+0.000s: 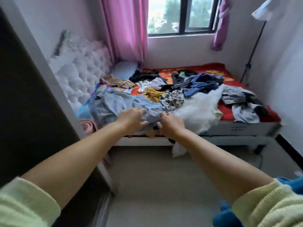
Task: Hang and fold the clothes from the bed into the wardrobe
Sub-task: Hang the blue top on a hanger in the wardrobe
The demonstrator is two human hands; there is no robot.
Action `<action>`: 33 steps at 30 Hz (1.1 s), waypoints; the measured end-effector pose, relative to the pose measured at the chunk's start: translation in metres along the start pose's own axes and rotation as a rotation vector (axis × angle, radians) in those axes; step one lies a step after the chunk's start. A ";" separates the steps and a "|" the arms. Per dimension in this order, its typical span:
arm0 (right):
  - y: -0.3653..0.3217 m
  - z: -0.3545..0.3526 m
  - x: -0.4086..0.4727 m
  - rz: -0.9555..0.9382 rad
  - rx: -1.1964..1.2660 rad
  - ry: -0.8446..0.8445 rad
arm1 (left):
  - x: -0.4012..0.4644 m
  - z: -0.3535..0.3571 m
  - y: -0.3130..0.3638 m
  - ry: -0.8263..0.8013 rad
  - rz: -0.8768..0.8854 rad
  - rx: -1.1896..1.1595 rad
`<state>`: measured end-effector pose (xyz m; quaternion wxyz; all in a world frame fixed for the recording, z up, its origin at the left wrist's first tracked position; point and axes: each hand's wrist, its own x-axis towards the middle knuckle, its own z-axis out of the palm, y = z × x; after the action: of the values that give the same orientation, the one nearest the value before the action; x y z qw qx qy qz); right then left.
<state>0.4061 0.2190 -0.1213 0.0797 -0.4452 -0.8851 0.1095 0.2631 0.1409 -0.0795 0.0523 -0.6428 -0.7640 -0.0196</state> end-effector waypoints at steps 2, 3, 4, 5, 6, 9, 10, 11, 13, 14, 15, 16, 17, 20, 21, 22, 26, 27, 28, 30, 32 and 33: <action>0.047 -0.006 -0.008 0.102 0.002 -0.005 | 0.033 0.010 0.046 -0.006 0.120 -0.013; 0.069 -0.009 -0.014 0.152 0.002 -0.010 | 0.048 0.015 0.070 -0.004 0.184 -0.018; 0.088 -0.012 -0.019 0.199 0.000 -0.021 | 0.060 0.018 0.091 -0.005 0.245 -0.024; 0.105 -0.015 -0.026 0.246 -0.005 -0.030 | 0.069 0.021 0.113 -0.011 0.306 -0.031; 0.122 -0.019 -0.034 0.298 -0.008 -0.026 | 0.077 0.022 0.137 -0.019 0.371 -0.036; 0.168 -0.032 -0.064 0.455 0.013 0.021 | 0.093 0.025 0.202 -0.043 0.542 -0.036; 0.182 -0.036 -0.077 0.511 0.015 0.038 | 0.097 0.027 0.222 -0.050 0.593 -0.042; 0.195 -0.040 -0.088 0.562 0.019 0.053 | 0.099 0.028 0.240 -0.056 0.640 -0.051; 0.220 -0.047 -0.118 0.691 0.013 0.093 | 0.101 0.031 0.276 -0.075 0.760 -0.060; 0.230 -0.051 -0.135 0.757 0.008 0.112 | 0.101 0.033 0.294 -0.077 0.825 -0.057; 0.239 -0.054 -0.149 0.803 -0.002 0.133 | 0.098 0.034 0.308 -0.079 0.875 -0.065; 0.247 -0.057 -0.166 0.857 -0.015 0.159 | 0.094 0.035 0.324 -0.088 0.931 -0.080; 0.254 -0.059 -0.183 0.903 -0.026 0.182 | 0.089 0.037 0.340 -0.108 0.975 -0.097; 0.273 -0.062 -0.229 1.033 -0.061 0.257 | 0.072 0.051 0.386 -0.236 1.056 -0.159; 0.280 -0.061 -0.242 1.071 -0.059 0.275 | 0.066 0.057 0.400 -0.277 1.064 -0.187; 0.287 -0.060 -0.253 1.109 -0.046 0.285 | 0.061 0.064 0.414 -0.318 1.078 -0.217; 0.315 -0.047 -0.277 1.194 0.083 0.250 | 0.054 0.090 0.459 -0.453 1.006 -0.337; 0.320 -0.043 -0.279 1.190 0.118 0.232 | 0.055 0.094 0.467 -0.485 0.960 -0.389; 0.325 -0.039 -0.279 1.178 0.138 0.210 | 0.056 0.098 0.475 -0.519 0.916 -0.446; 0.332 -0.030 -0.278 1.150 0.096 0.149 | 0.062 0.104 0.489 -0.596 0.858 -0.530; 0.341 -0.026 -0.274 1.164 0.021 0.097 | 0.070 0.113 0.501 -0.676 0.798 -0.563; 0.347 -0.025 -0.272 1.179 0.016 0.088 | 0.073 0.118 0.506 -0.711 0.766 -0.571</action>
<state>0.8400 0.2039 -0.2009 0.0453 -0.8655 -0.4833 0.1235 0.7429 0.3115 -0.2077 -0.3783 -0.8285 -0.4128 0.0122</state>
